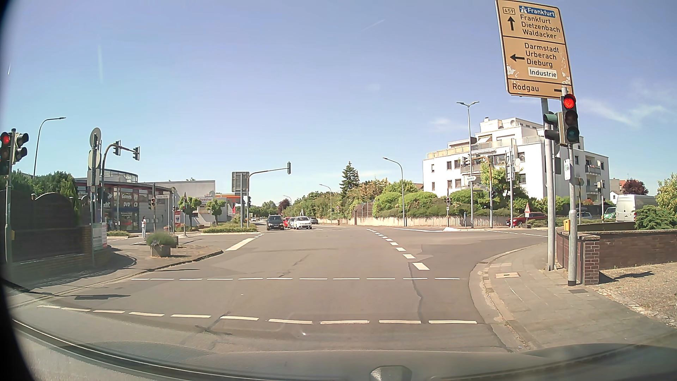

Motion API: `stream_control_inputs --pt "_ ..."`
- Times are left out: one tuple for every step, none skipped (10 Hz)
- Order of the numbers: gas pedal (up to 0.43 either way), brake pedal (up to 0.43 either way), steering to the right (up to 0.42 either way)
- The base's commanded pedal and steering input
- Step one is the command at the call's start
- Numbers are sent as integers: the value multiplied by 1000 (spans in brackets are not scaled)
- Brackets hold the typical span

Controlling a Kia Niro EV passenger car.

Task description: Follow the waypoints while adhering to traffic rules and regulations

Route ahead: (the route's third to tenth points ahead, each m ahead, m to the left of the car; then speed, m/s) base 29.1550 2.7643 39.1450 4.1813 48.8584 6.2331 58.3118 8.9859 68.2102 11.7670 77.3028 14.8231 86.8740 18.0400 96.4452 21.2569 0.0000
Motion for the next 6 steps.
stream_control_inputs --pt "0 366 -5" --pt "0 366 -5" --pt "0 366 -5" --pt "0 366 -5" --pt "0 366 -5" --pt "0 366 -5"
